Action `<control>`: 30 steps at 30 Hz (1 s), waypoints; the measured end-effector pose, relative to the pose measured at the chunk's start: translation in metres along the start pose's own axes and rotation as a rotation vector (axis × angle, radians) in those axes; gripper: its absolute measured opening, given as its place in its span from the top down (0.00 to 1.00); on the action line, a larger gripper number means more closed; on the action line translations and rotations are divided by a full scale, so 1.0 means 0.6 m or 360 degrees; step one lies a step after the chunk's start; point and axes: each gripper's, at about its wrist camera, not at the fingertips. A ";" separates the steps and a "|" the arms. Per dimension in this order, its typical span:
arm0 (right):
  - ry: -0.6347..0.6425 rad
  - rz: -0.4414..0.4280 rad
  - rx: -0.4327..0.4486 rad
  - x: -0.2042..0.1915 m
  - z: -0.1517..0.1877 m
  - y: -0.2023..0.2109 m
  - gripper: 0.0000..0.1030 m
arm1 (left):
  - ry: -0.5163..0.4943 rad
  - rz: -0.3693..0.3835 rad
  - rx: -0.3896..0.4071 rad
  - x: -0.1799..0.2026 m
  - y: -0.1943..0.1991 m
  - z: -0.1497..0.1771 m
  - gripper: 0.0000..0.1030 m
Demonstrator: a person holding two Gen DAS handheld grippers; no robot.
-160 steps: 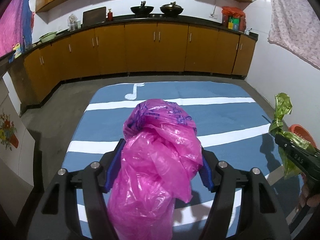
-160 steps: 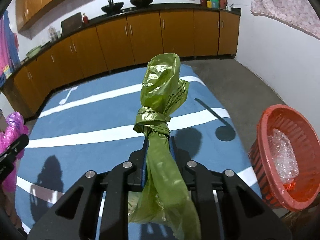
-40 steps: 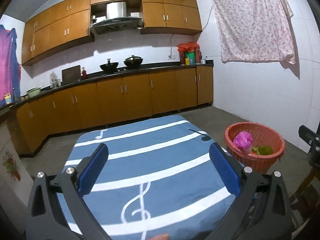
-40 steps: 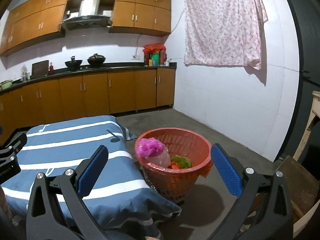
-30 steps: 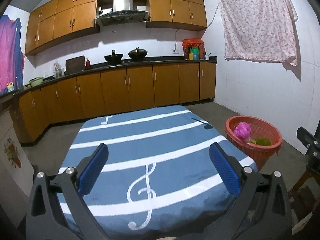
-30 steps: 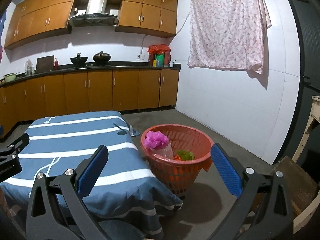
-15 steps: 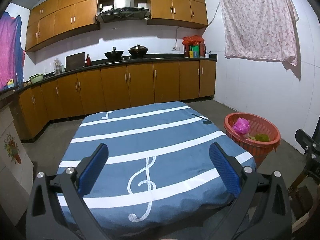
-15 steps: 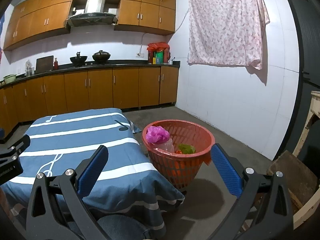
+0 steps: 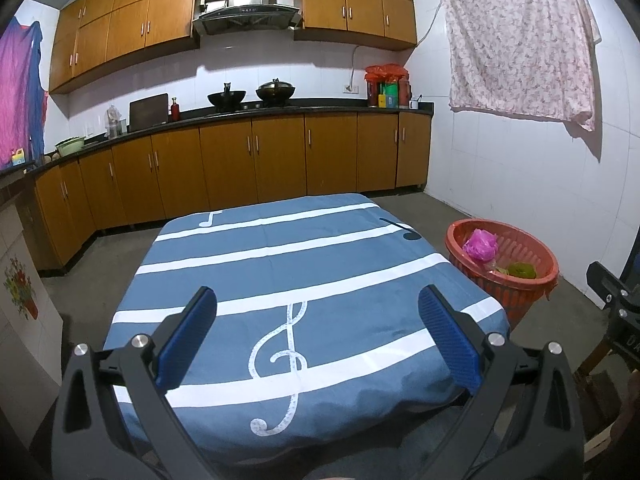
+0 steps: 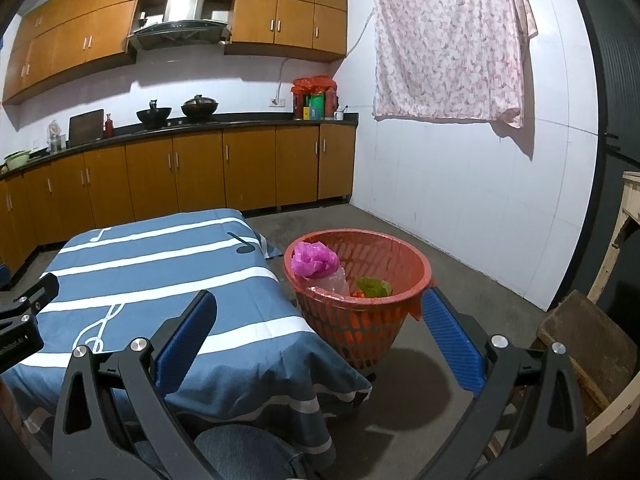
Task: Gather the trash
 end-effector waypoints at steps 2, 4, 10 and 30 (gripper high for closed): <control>0.0000 0.0001 -0.0002 0.001 -0.001 -0.001 0.02 | 0.0000 0.0001 0.0001 0.000 0.000 0.000 0.04; -0.0001 0.0000 -0.0003 0.001 0.000 -0.002 0.02 | 0.0000 0.0001 0.0001 0.000 0.000 0.000 0.04; -0.0001 0.0000 -0.0006 0.001 0.002 -0.003 0.02 | 0.0004 0.0001 0.0000 0.001 -0.001 0.001 0.04; -0.0004 0.0000 -0.0011 0.003 0.003 -0.003 0.02 | 0.0006 0.0003 -0.0002 0.002 -0.001 0.002 0.04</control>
Point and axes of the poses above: each gripper's, at about its wrist camera, not at the fingertips, and y roughly against the way its jaws point, x to its right, z to its underside, and after that the axes turned 9 degrees about -z, right-handed
